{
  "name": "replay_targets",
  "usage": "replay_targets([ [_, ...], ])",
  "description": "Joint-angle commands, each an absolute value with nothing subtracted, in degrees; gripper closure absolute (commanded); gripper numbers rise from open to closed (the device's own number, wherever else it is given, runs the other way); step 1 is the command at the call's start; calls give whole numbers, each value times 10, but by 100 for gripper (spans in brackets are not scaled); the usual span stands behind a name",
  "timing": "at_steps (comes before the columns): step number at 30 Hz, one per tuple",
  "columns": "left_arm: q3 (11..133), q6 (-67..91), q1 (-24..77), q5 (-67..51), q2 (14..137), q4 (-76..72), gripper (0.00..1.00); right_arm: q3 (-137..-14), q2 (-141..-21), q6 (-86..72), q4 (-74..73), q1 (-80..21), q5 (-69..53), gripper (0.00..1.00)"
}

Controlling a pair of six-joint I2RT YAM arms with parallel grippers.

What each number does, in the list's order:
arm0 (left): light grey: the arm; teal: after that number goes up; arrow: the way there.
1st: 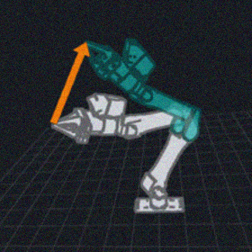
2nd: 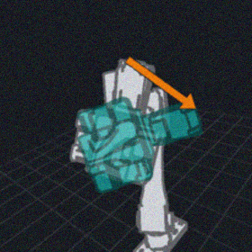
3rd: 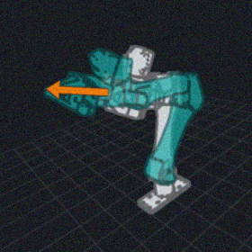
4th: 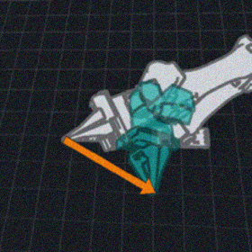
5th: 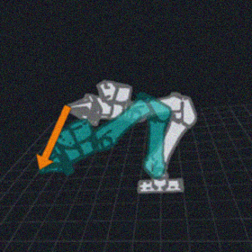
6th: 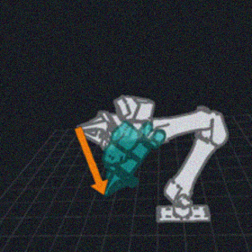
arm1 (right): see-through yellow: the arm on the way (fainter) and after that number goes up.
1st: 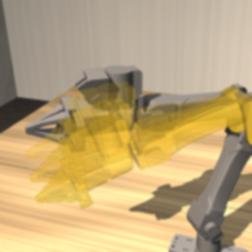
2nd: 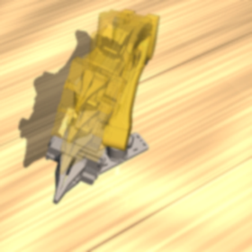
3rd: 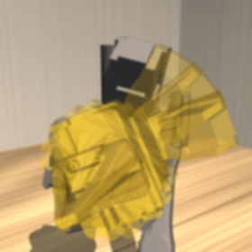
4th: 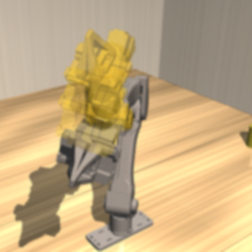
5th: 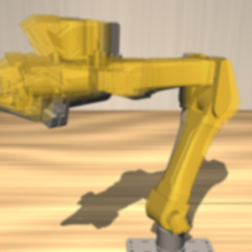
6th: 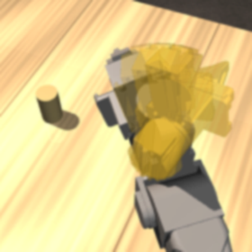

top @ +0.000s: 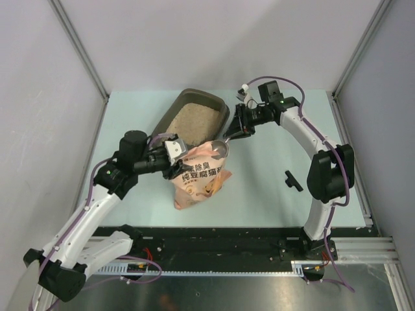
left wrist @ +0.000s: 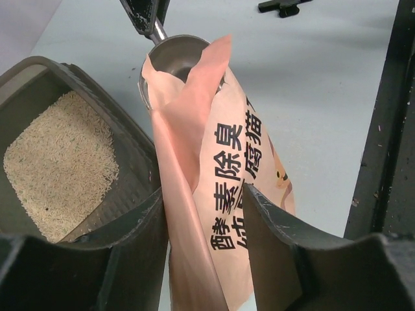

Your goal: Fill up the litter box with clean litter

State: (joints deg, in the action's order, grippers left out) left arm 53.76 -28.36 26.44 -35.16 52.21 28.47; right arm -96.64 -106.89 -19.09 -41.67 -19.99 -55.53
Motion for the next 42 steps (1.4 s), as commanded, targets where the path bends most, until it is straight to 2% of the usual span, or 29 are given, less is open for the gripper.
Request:
replay_targets([
  [1,574,-266,273,-364,539,285,48,-978,-1070,-227,-396,-181,-596,100],
  [7,611,-263,280,-332,556,286,45,-1008,-1065,-218,-421,-185,-536,100],
  [11,618,-265,280,-323,559,286,39,-1013,-1049,-232,-429,-192,-473,100],
  [18,611,-278,293,-326,591,286,38,-1014,-1033,-236,-429,-192,-449,100],
  [21,618,-283,299,-327,605,286,48,-1022,-1027,-222,-430,-196,-454,100],
  [24,628,-279,301,-328,609,285,66,-1024,-1021,-217,-429,-196,-460,100],
  [25,628,-279,301,-325,603,286,77,-1024,-1020,-216,-429,-195,-461,100],
  [27,627,-278,301,-317,594,286,87,-1024,-1017,-214,-429,-188,-465,100],
  [28,621,-277,301,-307,582,286,98,-1022,-1017,-214,-430,-184,-466,100],
  [42,550,-325,301,-278,476,285,100,-1017,-1022,-226,-385,-153,-555,100],
])
